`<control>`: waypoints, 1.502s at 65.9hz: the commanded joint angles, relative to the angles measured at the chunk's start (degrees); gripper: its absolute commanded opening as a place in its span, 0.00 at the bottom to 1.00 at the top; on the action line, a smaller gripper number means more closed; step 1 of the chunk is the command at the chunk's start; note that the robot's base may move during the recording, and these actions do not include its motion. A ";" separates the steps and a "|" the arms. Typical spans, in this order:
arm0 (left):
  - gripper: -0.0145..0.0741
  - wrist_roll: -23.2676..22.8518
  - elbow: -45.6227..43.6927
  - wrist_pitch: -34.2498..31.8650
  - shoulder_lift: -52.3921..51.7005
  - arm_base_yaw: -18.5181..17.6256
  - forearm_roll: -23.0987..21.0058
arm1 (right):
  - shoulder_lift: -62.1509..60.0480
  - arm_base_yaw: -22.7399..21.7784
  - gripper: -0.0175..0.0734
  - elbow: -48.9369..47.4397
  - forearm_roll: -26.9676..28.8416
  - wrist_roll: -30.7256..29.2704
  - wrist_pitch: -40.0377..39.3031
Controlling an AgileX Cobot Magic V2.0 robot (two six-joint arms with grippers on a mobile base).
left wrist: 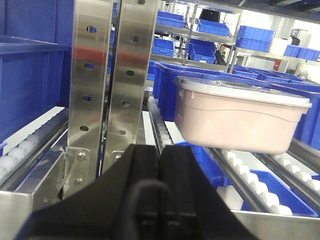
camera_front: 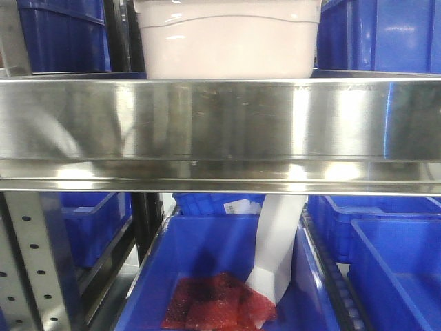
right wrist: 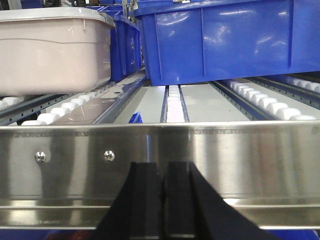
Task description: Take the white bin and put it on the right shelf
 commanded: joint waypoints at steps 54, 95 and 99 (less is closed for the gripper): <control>0.03 -0.19 -1.71 -4.37 0.79 -0.22 -0.95 | -1.14 -0.35 0.25 0.03 2.07 -4.17 -4.17; 0.03 -0.54 4.78 -5.18 -1.05 -0.32 6.89 | -1.14 -0.35 0.25 0.03 2.07 -4.17 -4.17; 0.03 -1.70 8.76 -6.45 -2.43 -0.69 6.99 | -1.14 -0.35 0.25 0.03 2.07 -4.17 -4.17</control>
